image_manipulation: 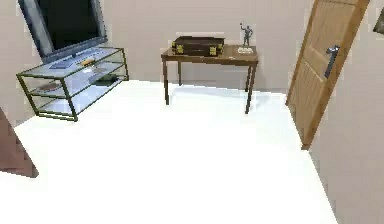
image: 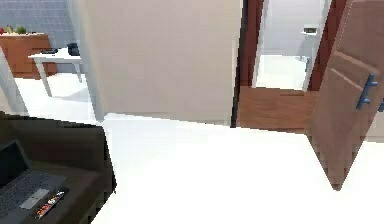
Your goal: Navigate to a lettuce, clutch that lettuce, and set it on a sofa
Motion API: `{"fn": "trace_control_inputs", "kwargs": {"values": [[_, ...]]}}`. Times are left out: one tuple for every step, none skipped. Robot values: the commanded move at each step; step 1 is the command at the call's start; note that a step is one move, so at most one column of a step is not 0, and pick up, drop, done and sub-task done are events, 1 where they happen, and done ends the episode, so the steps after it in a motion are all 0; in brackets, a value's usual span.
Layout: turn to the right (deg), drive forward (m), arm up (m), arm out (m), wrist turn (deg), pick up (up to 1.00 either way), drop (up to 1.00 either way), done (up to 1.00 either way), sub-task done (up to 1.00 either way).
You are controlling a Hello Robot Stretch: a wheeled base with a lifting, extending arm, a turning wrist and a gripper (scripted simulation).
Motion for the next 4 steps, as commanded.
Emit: {"fn": "trace_control_inputs", "kwargs": {"values": [[0.0, 1.0, 0.0, 0.0, 0.0, 0.0, 0.0, 0.0, 0.0], [-12.0, 0.0, 0.0, 0.0, 0.0, 0.0, 0.0, 0.0, 0.0], [0.0, 0.75, 0.0, 0.0, 0.0, 0.0, 0.0, 0.0, 0.0], [-39.0, 0.0, 0.0, 0.0, 0.0, 0.0, 0.0, 0.0, 0.0]]}}
